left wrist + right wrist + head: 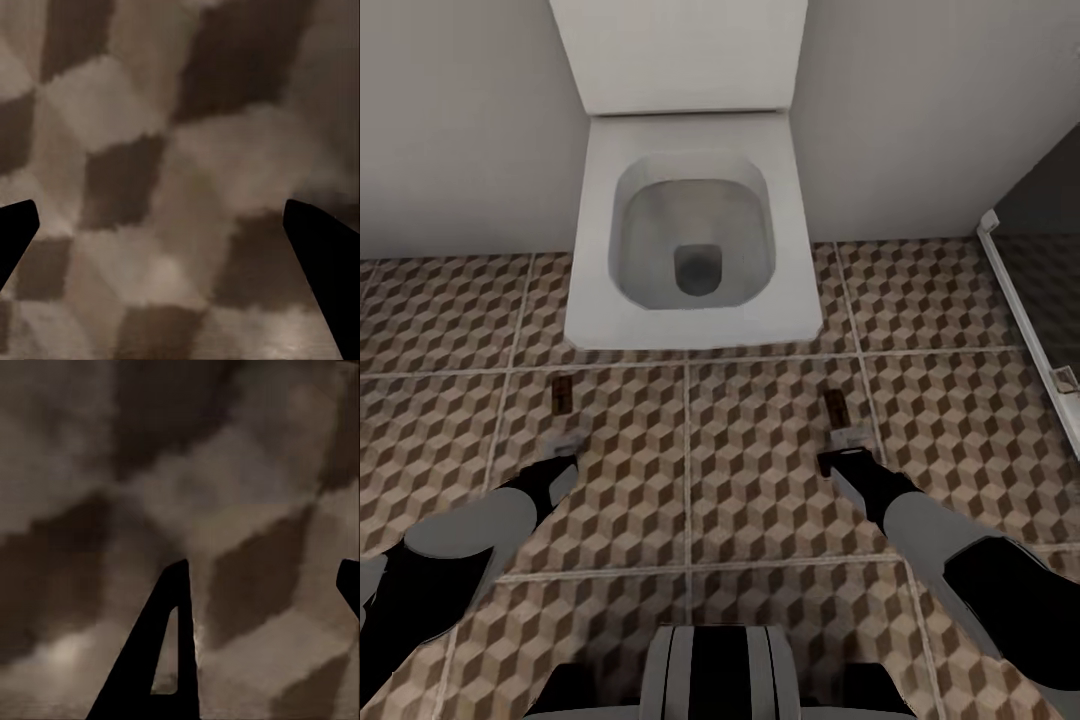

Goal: Take the four mousetraps from the cabinet in the bathroom and place them on the bathroom floor. Make sure all four end up on the same floor surface, and ensure that at least two of them are either under or directly next to the same bathroom sink.

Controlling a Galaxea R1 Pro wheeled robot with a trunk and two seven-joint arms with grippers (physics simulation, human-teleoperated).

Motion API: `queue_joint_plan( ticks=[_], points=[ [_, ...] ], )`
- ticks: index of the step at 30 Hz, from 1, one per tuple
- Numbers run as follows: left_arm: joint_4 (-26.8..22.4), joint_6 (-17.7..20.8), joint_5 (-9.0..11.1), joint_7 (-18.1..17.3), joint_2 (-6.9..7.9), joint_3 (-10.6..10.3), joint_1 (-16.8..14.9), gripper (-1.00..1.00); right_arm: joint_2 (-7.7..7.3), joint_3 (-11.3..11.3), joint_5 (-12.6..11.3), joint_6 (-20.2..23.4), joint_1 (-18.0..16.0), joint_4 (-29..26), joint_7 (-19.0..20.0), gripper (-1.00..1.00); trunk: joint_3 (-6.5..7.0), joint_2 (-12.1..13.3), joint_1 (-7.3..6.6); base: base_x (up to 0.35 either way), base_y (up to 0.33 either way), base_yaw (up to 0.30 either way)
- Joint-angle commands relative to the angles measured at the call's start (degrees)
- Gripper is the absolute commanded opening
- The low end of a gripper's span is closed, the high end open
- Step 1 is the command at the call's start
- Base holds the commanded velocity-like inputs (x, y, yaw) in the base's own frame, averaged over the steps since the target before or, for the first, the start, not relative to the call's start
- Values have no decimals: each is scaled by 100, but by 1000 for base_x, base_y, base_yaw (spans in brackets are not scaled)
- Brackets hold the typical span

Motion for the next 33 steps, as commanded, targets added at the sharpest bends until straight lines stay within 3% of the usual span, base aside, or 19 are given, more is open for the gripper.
queue_joint_plan(
  ticks=[1,18,33],
  points=[
    [-10,62,54,11,-1,43,-1,100,-6,32,-99,50,4,-11,-23,100,-4,0,-2,-301,0,0],
    [-12,62,54,12,-1,45,-2,100,-6,32,-96,50,2,-11,-23,100,-4,0,-2,-283,0,0],
    [-10,62,54,11,-1,45,-1,100,-6,32,-99,50,1,-11,-23,100,-4,0,-2,-45,0,0]
  ],
)
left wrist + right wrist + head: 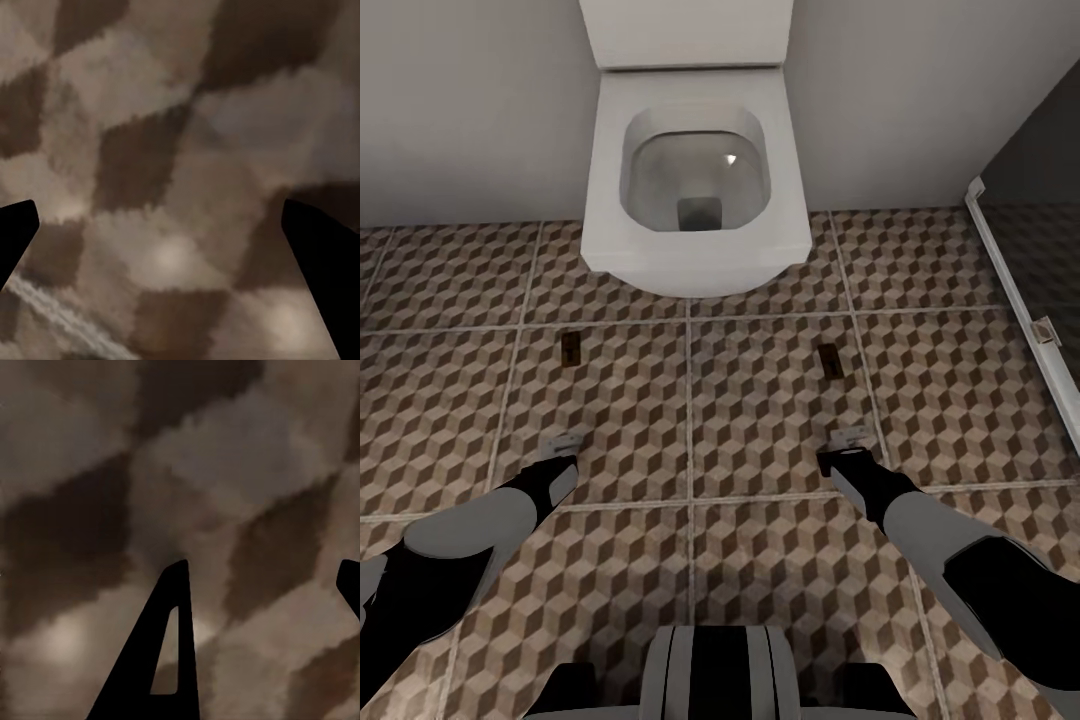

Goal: Take the four mousetraps from the cabinet in the bathroom and place them on the bathroom floor. Make sure all four end up on the same floor surface, and ensure that at least two of them are either under or directly next to the same bathroom sink.

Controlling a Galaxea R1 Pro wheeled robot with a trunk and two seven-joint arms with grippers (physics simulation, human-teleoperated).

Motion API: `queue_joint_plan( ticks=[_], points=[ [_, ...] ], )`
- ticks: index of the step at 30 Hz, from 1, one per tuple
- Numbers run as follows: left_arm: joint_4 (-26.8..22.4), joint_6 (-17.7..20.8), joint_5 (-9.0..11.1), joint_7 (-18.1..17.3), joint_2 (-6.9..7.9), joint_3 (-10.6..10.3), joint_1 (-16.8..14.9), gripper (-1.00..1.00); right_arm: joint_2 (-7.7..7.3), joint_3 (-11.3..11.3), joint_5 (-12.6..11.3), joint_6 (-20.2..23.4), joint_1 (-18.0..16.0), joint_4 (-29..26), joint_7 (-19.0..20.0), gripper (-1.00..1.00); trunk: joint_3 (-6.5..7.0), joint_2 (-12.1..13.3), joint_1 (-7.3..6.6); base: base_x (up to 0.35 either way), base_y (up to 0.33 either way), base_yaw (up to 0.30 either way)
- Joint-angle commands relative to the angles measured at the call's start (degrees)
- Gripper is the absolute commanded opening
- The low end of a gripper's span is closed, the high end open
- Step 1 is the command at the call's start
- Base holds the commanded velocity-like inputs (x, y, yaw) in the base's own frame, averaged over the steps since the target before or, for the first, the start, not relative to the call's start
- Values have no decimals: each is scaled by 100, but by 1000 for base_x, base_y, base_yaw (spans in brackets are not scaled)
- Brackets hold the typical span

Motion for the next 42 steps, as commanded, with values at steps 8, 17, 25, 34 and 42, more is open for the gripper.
queue_joint_plan(
  ticks=[8,17,25,34,42],
  points=[
    [-10,61,48,10,-1,26,-2,100,-6,32,-94,51,4,-11,-25,100,129,8,-14,-2,0,0],
    [-9,61,48,10,-1,25,-2,100,-6,32,-95,51,3,-11,-25,100,328,20,-38,0,0,0],
    [-9,61,48,10,-1,26,-2,100,-6,32,-95,51,4,-11,-25,100,505,30,-58,0,0,0],
    [-10,61,48,10,-4,26,-1,100,-6,32,-95,51,8,-11,-25,100,705,42,-81,0,0,0],
    [-10,61,48,10,-9,26,-2,100,-6,32,-94,51,4,-11,-25,100,882,53,-102,0,0,0]
  ],
)
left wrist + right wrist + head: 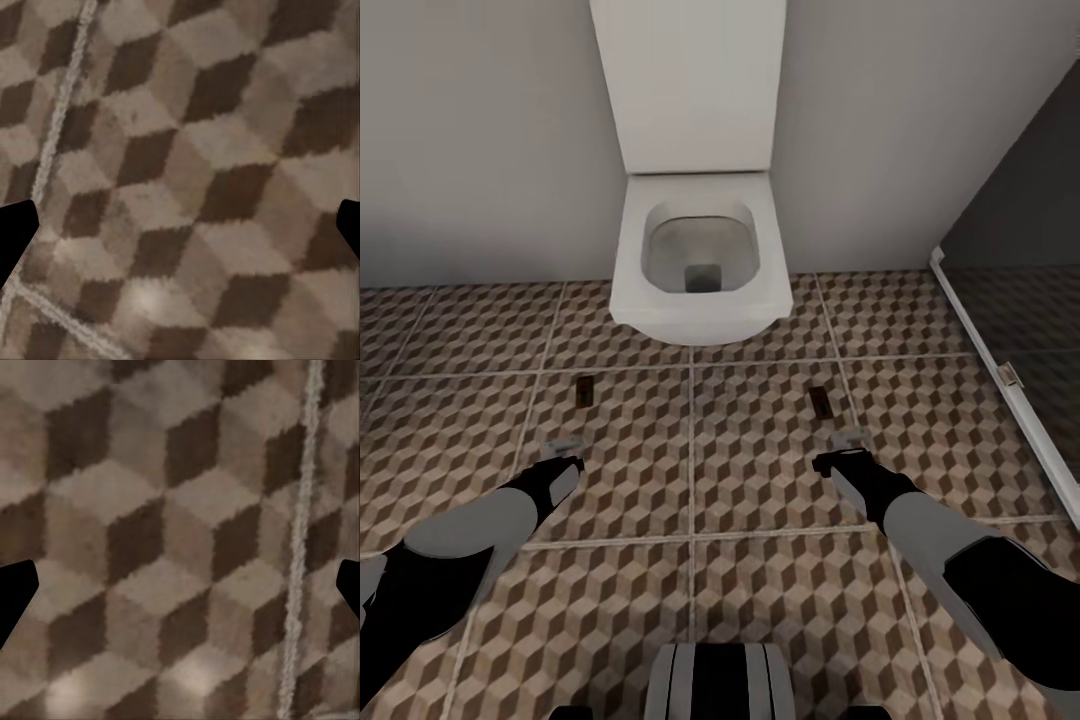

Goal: Take the four mousetraps from the cabinet in the bathroom and place them on the bathroom floor. Make sure all four end up on the same floor surface, and ensure that at least two of them are either under or directly next to the same bathroom sink.

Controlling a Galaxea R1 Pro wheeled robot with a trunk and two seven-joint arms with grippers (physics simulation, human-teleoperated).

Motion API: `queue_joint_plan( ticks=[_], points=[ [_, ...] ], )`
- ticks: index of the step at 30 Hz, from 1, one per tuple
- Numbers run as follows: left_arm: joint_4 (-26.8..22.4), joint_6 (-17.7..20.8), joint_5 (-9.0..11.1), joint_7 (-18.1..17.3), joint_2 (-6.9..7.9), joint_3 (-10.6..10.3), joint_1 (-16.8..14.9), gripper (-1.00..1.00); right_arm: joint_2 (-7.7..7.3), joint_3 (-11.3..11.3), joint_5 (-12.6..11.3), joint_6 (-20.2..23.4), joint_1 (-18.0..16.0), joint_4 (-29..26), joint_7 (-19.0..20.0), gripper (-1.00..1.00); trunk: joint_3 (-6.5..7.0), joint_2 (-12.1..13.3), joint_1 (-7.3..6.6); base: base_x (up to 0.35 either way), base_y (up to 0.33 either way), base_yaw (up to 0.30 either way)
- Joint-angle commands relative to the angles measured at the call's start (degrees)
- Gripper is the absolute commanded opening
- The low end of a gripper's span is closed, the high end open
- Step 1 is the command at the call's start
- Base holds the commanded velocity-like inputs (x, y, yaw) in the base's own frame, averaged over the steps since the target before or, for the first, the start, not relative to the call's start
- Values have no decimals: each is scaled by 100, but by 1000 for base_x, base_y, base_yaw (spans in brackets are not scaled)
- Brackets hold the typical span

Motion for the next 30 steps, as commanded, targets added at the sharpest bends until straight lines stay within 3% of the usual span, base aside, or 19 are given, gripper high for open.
queue_joint_plan(
  ticks=[1,30],
  points=[
    [-2,32,23,19,0,-47,-3,100,-5,48,-55,37,1,-17,-32,100,20,0,-3,0,0,0],
    [-22,39,23,12,-25,-41,6,100,2,52,-56,-16,7,-13,-32,100,662,39,-78,0,0,0]
  ],
)
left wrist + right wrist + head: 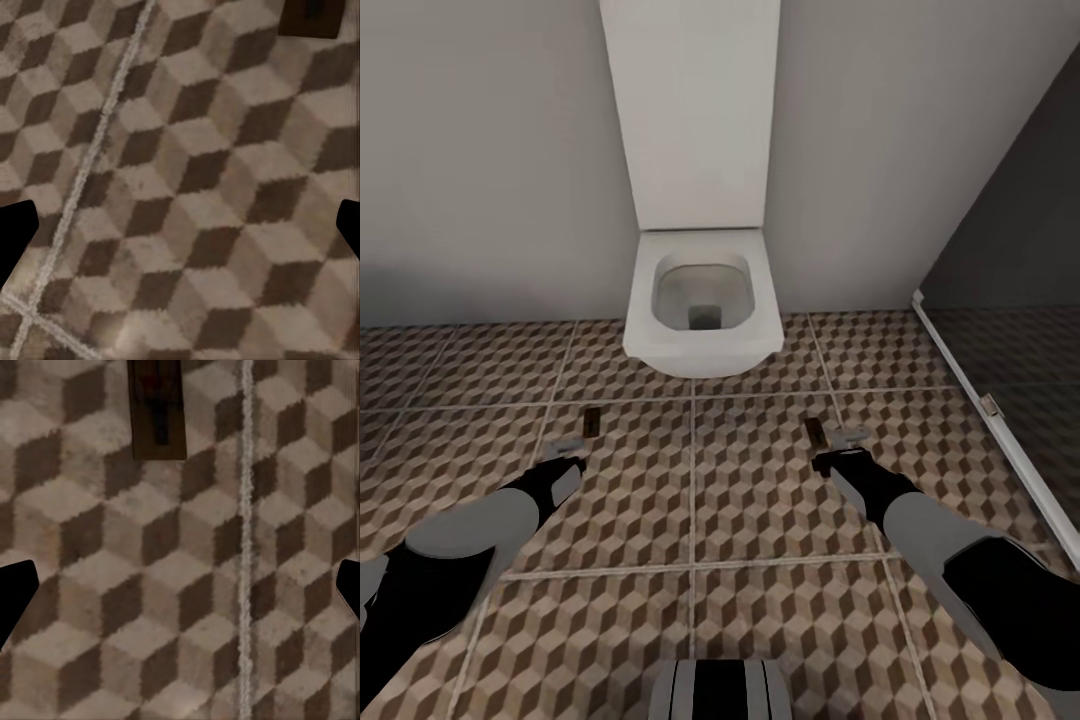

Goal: Take the four mousetraps from the cabinet in the bathroom and place them on the bathroom floor. Make sure all four end up on the same floor surface, and ensure that at least two of them are either under or directly next to the same bathroom sink.

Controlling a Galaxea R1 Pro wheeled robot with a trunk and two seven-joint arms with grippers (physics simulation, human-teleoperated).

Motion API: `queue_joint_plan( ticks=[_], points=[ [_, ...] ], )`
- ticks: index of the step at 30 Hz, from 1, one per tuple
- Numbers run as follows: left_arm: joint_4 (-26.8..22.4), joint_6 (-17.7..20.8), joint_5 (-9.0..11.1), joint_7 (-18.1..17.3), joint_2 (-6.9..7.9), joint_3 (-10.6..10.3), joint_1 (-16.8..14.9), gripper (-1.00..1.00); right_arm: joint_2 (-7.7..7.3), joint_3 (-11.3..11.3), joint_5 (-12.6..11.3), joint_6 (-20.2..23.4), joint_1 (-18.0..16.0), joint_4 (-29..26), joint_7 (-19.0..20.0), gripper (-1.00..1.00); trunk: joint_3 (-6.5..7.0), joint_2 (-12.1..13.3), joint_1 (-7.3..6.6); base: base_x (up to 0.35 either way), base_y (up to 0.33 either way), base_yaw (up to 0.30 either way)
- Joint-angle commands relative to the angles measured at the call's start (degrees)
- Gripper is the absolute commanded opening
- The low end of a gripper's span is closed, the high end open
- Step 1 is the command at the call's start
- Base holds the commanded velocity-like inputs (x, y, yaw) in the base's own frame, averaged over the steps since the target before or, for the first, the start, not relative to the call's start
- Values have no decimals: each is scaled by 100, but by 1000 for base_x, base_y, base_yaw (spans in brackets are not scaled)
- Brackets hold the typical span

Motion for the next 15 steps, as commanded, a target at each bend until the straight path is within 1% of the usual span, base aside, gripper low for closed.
queue_joint_plan(
  ticks=[1,5,10,15],
  points=[
    [-6,32,23,17,-2,-45,-3,100,-7,46,-54,37,0,-16,-32,100,19,0,-3,0,0,0],
    [-26,23,18,10,-18,-46,2,100,-10,39,-54,32,0,7,-32,100,108,6,-13,0,0,0],
    [-46,12,19,-2,-82,-56,40,100,-12,37,-54,2,19,49,-37,100,219,12,-26,0,0,0],
    [-111,7,22,-13,-124,-60,156,100,-8,42,-56,-229,101,75,-40,100,329,19,-39,0,0,0]
  ],
)
